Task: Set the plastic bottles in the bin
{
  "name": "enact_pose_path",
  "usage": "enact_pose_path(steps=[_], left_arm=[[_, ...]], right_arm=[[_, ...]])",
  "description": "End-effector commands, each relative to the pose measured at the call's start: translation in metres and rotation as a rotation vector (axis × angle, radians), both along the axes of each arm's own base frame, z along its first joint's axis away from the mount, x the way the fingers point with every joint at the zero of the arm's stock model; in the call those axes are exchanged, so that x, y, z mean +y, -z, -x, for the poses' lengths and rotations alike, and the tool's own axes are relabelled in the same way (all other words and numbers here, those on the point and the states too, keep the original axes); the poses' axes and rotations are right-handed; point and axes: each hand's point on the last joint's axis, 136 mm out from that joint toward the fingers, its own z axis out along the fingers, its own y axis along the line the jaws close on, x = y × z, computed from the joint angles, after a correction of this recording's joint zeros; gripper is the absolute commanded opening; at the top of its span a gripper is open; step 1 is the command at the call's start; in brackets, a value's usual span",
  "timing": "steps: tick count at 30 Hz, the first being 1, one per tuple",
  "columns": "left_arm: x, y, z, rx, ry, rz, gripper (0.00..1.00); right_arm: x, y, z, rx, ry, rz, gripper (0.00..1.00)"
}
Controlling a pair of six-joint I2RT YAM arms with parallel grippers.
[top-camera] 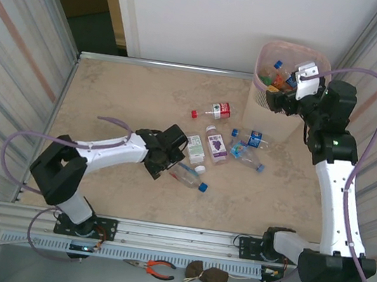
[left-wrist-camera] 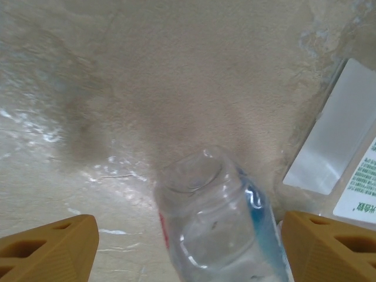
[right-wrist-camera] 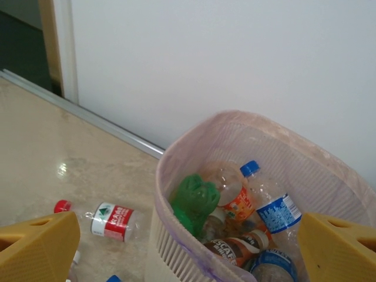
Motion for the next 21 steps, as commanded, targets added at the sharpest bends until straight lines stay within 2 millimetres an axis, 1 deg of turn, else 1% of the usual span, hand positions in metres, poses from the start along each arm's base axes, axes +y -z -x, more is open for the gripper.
enact_pose_path(steps=[1, 4, 6, 12, 18, 21], left_arm=[[-0.021, -0.002, -0.004, 0.024, -0.024, 0.057, 0.84], [-0.029, 0.007, -0.004, 0.056, -0.025, 0.061, 0.83], [-0.033, 0.014, -0.002, 0.08, -0.028, 0.066, 0.82], [-0.031, 0.028, 0.002, 0.117, -0.06, 0.052, 0.75], [-0.024, 0.029, 0.001, 0.101, -0.077, 0.041, 0.67], [-0.02, 0.028, -0.001, 0.091, -0.088, 0.041, 0.62]], right_arm=[[0.003, -0.008, 0.01, -0.035, -0.009, 0.037, 0.95], [0.007, -0.006, 0.015, -0.031, -0.025, 0.083, 0.95], [0.01, -0.005, 0.018, -0.033, -0.03, 0.116, 0.96], [0.012, -0.005, 0.023, -0.042, -0.032, 0.147, 0.96], [0.026, -0.005, 0.034, -0.043, -0.078, 0.169, 0.96], [0.029, -0.005, 0.039, -0.043, -0.082, 0.179, 0.96]])
